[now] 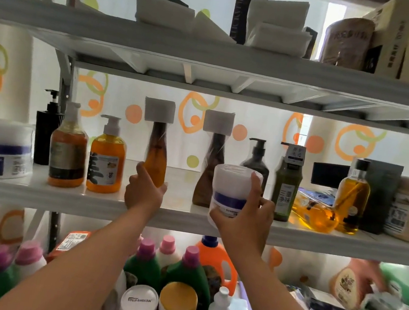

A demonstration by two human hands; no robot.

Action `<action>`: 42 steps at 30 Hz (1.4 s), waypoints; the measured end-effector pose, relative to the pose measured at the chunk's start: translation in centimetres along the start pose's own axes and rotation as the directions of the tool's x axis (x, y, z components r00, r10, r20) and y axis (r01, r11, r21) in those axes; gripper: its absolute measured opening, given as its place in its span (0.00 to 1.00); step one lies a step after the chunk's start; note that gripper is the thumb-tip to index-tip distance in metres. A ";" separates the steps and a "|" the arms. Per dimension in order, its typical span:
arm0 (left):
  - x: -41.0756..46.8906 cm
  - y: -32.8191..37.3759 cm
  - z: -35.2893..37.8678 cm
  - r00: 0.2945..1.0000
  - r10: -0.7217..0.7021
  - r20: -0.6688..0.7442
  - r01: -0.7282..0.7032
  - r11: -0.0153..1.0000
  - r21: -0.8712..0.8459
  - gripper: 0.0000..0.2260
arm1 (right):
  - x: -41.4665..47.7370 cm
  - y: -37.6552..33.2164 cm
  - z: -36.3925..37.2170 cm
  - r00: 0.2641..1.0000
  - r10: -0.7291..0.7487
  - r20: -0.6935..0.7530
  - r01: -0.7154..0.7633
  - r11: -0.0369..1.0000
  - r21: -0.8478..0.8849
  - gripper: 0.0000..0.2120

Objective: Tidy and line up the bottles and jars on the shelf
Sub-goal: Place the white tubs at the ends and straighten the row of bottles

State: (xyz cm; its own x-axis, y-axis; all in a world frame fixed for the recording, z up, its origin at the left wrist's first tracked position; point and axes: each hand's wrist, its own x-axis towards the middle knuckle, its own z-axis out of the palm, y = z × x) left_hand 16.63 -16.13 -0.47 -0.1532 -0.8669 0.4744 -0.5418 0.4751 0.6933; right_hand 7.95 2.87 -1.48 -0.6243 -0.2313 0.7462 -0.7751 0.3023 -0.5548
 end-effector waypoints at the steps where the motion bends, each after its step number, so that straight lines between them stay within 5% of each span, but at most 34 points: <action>1: -0.3 0.4 0.1 1.000 0.000 0.014 0.000 1.000 -0.016 0.34 | 0.0 0.0 0.0 1.000 -0.002 0.004 0.002 1.000 -0.001 0.47; 19: -2.2 2.9 1.0 0.991 0.041 0.128 -0.033 0.997 -0.067 0.34 | 0.1 -0.1 -0.3 0.999 0.012 0.037 -0.012 1.000 -0.013 0.48; 24: -1.9 0.1 -2.1 0.967 0.105 -0.233 -0.138 0.982 -0.130 0.24 | -0.2 -1.3 -0.2 0.999 0.024 0.041 -0.024 1.000 0.006 0.47; 28: -0.2 -2.9 -4.6 0.918 -0.001 -0.396 -0.023 0.998 -0.057 0.30 | -0.4 -2.2 0.7 0.999 0.016 0.037 -0.016 1.000 0.002 0.47; 34: 2.9 -6.5 -5.4 0.980 -0.094 -0.176 0.073 0.990 -0.121 0.38 | -0.7 -3.4 1.6 0.998 0.011 0.064 -0.012 1.000 0.006 0.46; 42: 3.4 -6.2 -4.6 0.966 -0.164 -0.199 0.155 0.986 -0.064 0.35 | -0.8 -3.8 2.4 0.997 -0.001 0.080 0.000 1.000 0.018 0.46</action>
State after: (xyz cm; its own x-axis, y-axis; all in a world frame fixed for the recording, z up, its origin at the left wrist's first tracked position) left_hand 23.27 -21.32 -0.62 0.1055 -0.8856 0.4522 -0.5053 0.3439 0.7915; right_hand 11.12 -0.30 -0.83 -0.6291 -0.3052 0.7149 -0.7766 0.2859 -0.5613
